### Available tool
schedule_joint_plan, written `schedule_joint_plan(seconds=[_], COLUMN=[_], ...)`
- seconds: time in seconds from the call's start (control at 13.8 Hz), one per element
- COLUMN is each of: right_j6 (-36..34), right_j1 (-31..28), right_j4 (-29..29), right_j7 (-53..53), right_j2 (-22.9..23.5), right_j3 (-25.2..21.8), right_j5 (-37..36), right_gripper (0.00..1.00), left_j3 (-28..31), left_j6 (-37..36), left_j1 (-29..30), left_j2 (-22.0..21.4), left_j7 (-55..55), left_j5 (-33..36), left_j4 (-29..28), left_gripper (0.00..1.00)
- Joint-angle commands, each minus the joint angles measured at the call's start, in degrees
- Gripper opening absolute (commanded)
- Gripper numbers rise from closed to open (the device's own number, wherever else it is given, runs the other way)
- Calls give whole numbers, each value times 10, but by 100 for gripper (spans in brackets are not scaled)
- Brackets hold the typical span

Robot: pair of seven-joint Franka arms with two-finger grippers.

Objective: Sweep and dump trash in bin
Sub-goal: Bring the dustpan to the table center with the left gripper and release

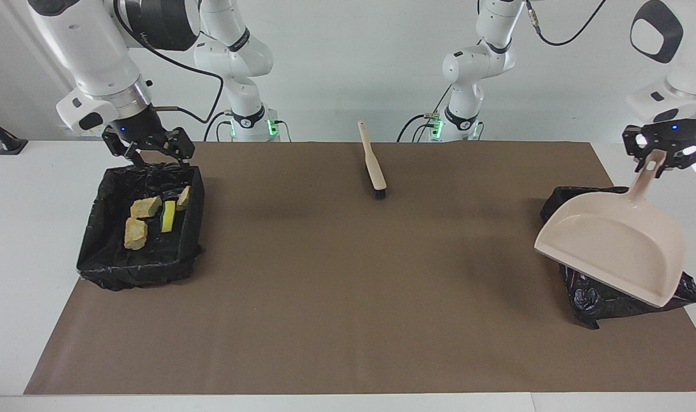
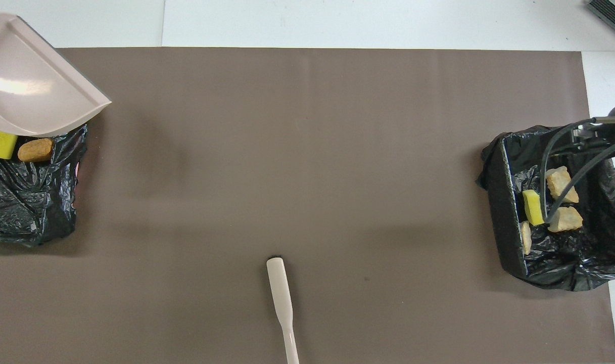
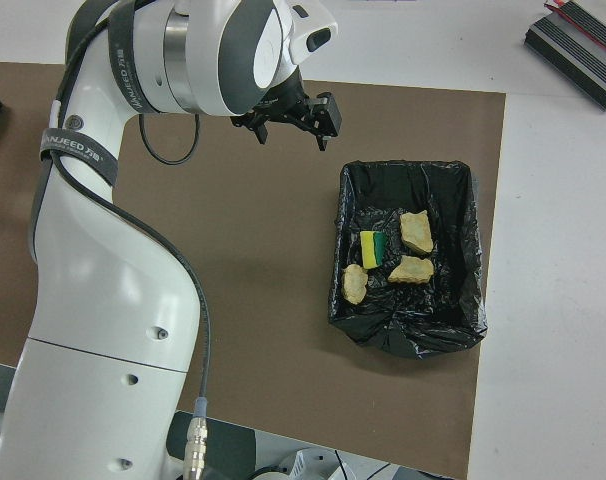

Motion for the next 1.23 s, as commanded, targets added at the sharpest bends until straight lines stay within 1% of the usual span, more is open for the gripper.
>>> schedule_joint_plan(seconds=[0.0,0.07,0.22,0.36,0.58,0.65,0.72,0.87,0.94,1.16], right_j6=[15,18,14,-7,-2,0,-1,-1,-1,-1], right_j1=[2,2,-1,2,1,-2,-4,-3,-2,-3], right_j4=[-70,-78,-78,-78,-96,-87,-78,-78,-78,-78], right_j7=[14,15,22,27,29,26,23,22,22,22], right_j2=[-55,-59,-60,-62,-73,-66,-61,-61,-61,-61], right_j3=[-5,-4,-4,-2,-4,-4,-4,-2,-2,-2], right_j5=[5,5,5,6,12,12,12,12,12,12], right_gripper=[100,100,100,100,100,100,100,100,100,100], left_j3=[10,10,10,10,10,10,10,10,10,10], left_j6=[1,6,28,57,101,128,176,237,265,271], left_j1=[-60,-88,-140,-178,-247,-275,-297,-342,-348,-370], left_j2=[-37,-37,-37,-37,-35,-30,-21,31,46,51], left_j7=[-177,-249,-357,-420,-503,-525,-560,-617,-624,-636], left_j5=[-59,-81,-107,-131,-151,-152,-153,-153,-153,-153], left_j4=[-58,-70,-94,-124,-174,-196,-216,-224,-224,-226], left_gripper=[0,0,0,0,0,0,0,0,0,0])
